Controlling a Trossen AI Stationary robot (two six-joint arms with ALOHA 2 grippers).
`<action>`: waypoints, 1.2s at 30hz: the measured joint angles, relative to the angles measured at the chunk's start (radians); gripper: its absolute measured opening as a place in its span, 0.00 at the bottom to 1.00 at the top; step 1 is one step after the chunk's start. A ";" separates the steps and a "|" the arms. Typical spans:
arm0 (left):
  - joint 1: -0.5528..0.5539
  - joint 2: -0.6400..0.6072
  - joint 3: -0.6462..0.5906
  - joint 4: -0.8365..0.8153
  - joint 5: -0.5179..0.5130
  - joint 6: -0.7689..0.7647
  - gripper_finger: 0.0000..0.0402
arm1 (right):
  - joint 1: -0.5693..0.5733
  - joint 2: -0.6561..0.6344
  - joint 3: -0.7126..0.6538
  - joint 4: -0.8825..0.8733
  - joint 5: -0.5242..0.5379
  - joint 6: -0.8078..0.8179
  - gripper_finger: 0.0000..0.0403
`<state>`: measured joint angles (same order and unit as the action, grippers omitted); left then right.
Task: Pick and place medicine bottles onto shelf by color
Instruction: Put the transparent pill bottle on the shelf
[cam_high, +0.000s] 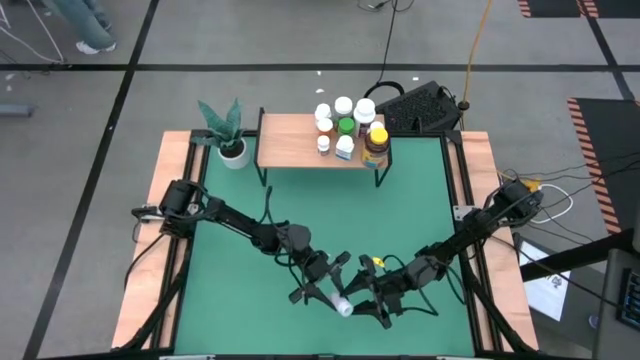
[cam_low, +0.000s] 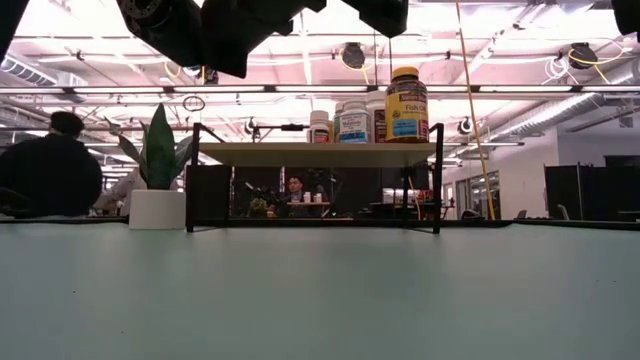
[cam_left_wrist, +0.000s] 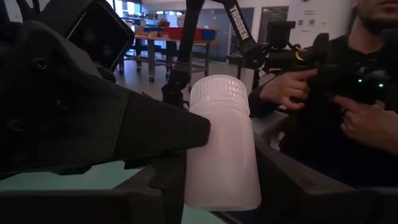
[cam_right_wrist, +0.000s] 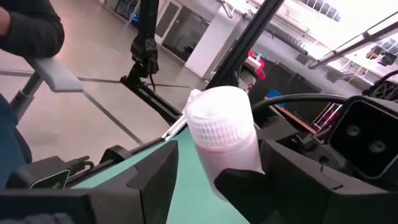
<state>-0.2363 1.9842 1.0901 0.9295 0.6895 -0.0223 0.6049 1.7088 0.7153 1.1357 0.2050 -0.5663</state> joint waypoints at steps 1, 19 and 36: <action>0.000 0.000 0.000 0.000 0.000 -0.003 0.40 | -0.002 0.000 0.001 -0.004 0.000 0.000 0.54; -0.002 0.000 0.000 -0.057 -0.010 -0.003 0.45 | -0.010 0.000 0.000 -0.055 -0.002 0.005 0.29; -0.007 -0.001 0.000 -0.341 -0.261 0.161 0.72 | -0.007 -0.001 0.000 -0.159 0.155 0.220 0.29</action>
<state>-0.2436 1.9831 1.0901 0.5889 0.4280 0.1386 0.5983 1.7077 0.7155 0.9766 0.3600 -0.3461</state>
